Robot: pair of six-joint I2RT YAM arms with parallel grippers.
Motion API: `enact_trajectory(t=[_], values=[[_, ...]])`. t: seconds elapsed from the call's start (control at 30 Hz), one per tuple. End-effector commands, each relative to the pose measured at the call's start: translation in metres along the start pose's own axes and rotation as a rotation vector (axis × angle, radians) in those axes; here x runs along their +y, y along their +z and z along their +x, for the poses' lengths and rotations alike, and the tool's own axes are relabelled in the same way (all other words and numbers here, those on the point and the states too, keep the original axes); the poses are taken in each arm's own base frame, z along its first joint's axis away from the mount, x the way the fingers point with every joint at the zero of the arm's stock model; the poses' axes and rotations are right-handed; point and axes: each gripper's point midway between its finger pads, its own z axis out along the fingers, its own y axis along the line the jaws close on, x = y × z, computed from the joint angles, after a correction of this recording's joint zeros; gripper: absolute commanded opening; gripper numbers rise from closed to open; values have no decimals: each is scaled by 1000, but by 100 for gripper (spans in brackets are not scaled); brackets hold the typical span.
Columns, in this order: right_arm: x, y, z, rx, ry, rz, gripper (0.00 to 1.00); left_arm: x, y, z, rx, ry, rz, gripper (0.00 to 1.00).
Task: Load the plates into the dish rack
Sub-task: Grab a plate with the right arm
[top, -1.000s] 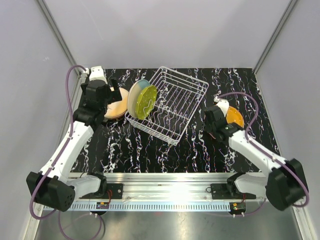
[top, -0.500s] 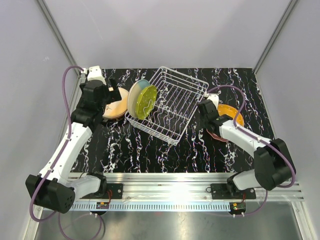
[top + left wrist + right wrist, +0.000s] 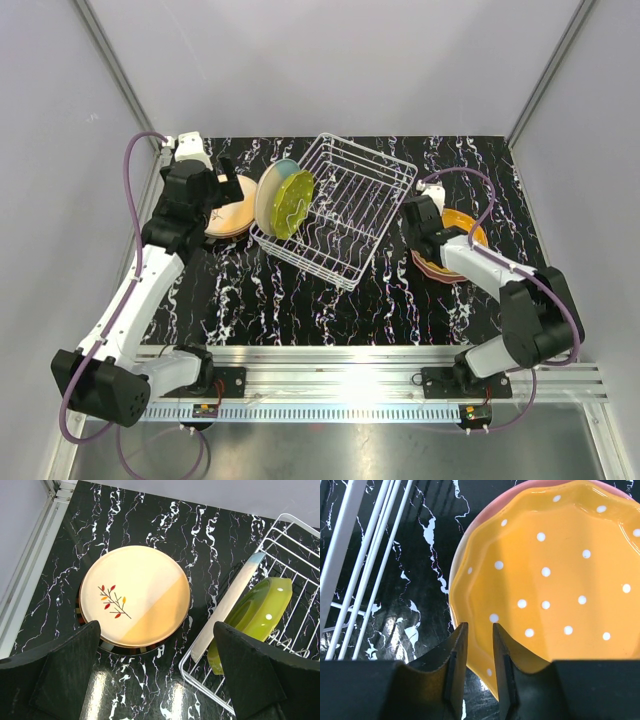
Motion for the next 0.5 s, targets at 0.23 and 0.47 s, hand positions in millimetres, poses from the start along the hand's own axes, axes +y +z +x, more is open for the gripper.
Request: enact_trajectory(t=[0.23,0.47], values=[[15,3,-14,-26,2,-85,32,-5,-8,-31,-79,-47,36,99],[11,-14,-30,-82,33,-101,33,-5,-8,-31,-75,-57,47,99]])
